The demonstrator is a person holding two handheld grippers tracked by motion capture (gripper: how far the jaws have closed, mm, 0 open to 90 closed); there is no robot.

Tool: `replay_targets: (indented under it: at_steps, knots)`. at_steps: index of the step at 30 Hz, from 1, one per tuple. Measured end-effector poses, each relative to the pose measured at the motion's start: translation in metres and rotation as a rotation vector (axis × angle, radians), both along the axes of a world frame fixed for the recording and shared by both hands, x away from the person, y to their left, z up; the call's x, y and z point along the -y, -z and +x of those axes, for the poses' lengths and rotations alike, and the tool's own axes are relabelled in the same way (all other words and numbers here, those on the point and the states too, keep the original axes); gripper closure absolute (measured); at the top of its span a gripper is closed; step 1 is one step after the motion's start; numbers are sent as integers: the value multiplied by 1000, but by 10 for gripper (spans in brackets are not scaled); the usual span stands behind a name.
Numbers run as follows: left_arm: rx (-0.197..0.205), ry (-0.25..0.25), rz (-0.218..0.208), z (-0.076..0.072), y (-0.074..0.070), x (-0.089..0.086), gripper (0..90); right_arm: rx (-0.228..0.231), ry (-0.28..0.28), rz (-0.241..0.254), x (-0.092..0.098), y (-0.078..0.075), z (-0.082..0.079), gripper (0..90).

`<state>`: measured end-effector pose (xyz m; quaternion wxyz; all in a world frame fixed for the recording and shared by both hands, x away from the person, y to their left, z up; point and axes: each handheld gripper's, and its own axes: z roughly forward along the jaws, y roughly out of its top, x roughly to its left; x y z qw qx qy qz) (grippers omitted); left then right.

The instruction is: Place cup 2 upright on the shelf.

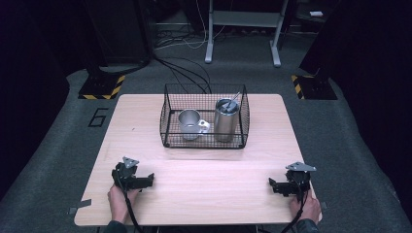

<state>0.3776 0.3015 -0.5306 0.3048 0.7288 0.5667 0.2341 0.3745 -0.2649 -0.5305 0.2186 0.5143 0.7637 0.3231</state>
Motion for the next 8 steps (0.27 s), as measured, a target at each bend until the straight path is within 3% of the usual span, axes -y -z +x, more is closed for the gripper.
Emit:
replay_targets:
  at_steps: [3,8]
  knots:
    - [27,-19,-3,-1,2,-5,0,0,0,0,0,0,0,0]
    - [19,-20,-10,0,2,-7,0,0,0,0,0,0,0,0]
